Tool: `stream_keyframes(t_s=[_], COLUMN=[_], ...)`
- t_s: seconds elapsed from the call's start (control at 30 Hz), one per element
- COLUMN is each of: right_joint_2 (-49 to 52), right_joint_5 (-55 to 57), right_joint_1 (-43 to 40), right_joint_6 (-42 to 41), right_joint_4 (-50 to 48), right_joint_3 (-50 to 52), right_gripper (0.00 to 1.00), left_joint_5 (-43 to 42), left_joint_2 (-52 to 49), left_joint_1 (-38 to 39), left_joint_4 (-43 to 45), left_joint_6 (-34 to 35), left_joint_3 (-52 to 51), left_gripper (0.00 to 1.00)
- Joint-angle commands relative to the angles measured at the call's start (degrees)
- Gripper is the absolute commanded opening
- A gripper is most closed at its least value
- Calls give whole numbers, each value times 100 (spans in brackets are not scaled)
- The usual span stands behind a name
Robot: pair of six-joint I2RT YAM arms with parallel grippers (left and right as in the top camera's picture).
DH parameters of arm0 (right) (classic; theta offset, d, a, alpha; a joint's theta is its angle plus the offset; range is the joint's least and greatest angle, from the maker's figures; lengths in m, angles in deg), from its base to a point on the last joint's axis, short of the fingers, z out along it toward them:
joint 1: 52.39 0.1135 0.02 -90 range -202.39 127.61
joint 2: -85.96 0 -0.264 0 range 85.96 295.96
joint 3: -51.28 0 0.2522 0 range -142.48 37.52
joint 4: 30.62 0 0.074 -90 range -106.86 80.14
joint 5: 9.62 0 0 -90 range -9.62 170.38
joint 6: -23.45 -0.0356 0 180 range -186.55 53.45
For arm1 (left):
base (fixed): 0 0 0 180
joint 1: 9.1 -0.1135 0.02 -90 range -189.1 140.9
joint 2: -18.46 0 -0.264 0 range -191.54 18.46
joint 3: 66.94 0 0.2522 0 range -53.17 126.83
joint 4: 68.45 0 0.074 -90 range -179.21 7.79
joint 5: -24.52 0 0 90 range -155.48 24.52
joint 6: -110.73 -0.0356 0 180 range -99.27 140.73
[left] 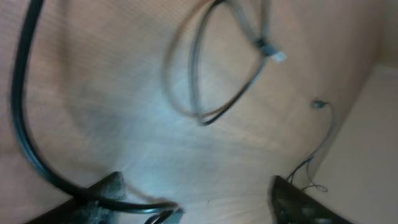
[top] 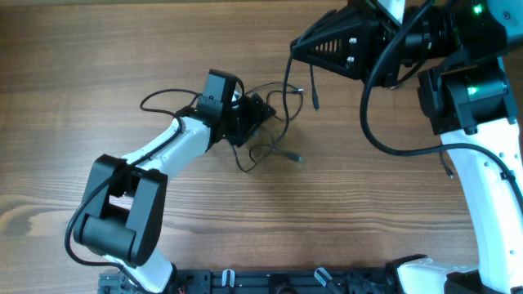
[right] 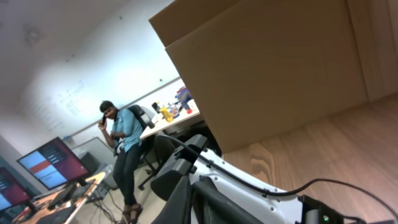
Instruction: Untangle cables
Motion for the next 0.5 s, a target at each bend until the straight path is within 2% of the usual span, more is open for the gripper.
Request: stream_keyframes(t_s=[0.0, 0.03, 0.07, 0.1, 0.2, 0.3, 0.33, 0.4, 0.47], right_joint_2=[11, 31, 61, 83, 188, 387, 540, 828, 1196], right_joint_5=[-313, -507, -638, -688, -846, -874, -857, -662, -374], right_joint_1=[2, 2, 2, 2, -2, -55, -68, -68, -68], right_joint_6=[2, 168, 269, 299, 299, 295, 293, 299, 299], right_joint_4=[85, 122, 223, 566, 960, 962, 1001, 1235, 1475], right_joint_3=[-15, 17, 57, 118, 205, 205, 205, 205, 205], right_gripper=[5, 5, 4, 4, 4, 4, 4, 4, 4], left_joint_5=[492, 568, 573, 570, 608, 697, 417, -341, -466], left_joint_2=[-42, -39, -39, -39, -39, -39, -39, -39, -39], left_joint_1=[-92, -179, -337, -522, -1139, -1899, -2109, -2208, -2124], left_joint_4=[389, 466, 463, 448, 83, -807, -1021, -1008, -1121], left_joint_6=[131, 127, 125, 120, -85, -356, -404, -984, -1130], left_joint_3=[26, 26, 26, 26, 26, 26, 26, 26, 26], left_gripper=[51, 40, 18, 4, 4, 4, 4, 4, 9])
